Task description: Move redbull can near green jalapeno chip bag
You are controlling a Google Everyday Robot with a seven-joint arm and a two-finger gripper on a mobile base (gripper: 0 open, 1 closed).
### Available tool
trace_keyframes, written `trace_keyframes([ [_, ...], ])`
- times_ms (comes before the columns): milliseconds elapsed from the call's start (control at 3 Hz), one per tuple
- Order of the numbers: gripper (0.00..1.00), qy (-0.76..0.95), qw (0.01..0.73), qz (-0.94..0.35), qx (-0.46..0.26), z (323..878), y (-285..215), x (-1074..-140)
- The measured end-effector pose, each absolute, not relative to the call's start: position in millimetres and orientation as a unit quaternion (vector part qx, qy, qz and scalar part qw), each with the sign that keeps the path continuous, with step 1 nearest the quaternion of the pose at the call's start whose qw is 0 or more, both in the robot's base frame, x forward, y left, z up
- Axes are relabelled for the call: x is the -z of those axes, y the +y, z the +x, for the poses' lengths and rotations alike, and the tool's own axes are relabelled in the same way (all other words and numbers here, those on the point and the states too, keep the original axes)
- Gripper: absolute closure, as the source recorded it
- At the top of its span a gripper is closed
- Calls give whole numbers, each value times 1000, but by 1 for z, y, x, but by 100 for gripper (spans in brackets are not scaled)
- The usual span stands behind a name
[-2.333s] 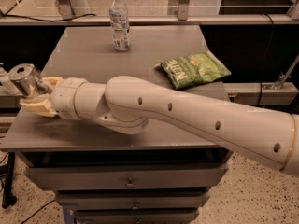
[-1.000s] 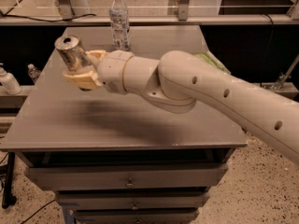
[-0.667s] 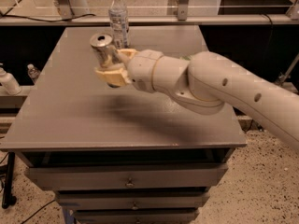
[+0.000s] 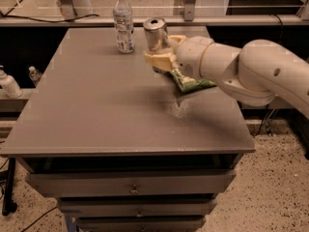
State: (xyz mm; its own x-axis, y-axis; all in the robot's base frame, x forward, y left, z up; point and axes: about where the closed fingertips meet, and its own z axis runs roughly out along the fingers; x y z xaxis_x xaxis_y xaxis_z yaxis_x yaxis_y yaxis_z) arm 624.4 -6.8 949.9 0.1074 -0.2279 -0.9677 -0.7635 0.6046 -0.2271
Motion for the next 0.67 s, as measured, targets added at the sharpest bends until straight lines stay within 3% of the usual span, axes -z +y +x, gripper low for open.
trace_keyframes([
  [333,100,644,649,-373,-159,666,-78,-966],
  [667,100,644,649,-373,-159,666,-78,-966],
])
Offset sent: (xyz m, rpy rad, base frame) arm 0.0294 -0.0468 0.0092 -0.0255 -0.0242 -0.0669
